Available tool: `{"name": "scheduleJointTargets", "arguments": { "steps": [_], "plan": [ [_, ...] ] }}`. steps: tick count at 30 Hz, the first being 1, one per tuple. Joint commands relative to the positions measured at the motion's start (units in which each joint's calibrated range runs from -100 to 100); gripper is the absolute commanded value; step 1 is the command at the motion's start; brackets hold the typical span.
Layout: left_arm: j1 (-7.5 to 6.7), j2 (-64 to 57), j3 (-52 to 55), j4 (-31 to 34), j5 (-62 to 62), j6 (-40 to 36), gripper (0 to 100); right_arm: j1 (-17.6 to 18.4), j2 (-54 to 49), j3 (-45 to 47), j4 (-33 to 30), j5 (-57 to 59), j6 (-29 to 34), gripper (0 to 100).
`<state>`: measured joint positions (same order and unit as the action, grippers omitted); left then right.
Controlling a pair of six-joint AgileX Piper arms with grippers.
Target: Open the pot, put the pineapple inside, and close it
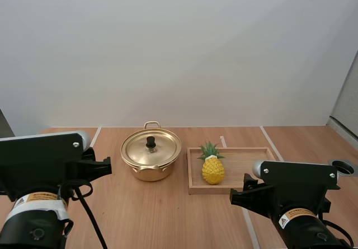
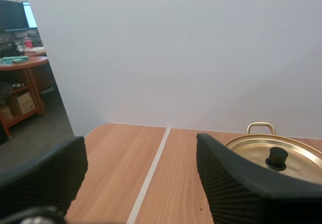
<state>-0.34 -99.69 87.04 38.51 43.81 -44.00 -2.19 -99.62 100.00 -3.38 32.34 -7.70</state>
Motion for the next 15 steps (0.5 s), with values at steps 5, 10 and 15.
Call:
{"name": "scheduleJointTargets", "arguments": {
  "steps": [5, 10, 15],
  "plan": [
    [-0.02, -0.31, -8.41, -6.82, 6.08, 2.71, 100, -0.19, -0.38, -1.66, -0.33, 4.22, 6.54, 100],
    [-0.02, -0.31, -12.88, -11.61, 7.68, 2.38, 100, -0.19, -0.38, -2.99, -8.01, 2.91, 6.24, 100],
    [-0.02, -0.31, -16.23, -11.73, 1.71, 6.59, 100, -0.19, -0.38, -3.44, -21.36, -0.85, 6.24, 100]
  ]
}}
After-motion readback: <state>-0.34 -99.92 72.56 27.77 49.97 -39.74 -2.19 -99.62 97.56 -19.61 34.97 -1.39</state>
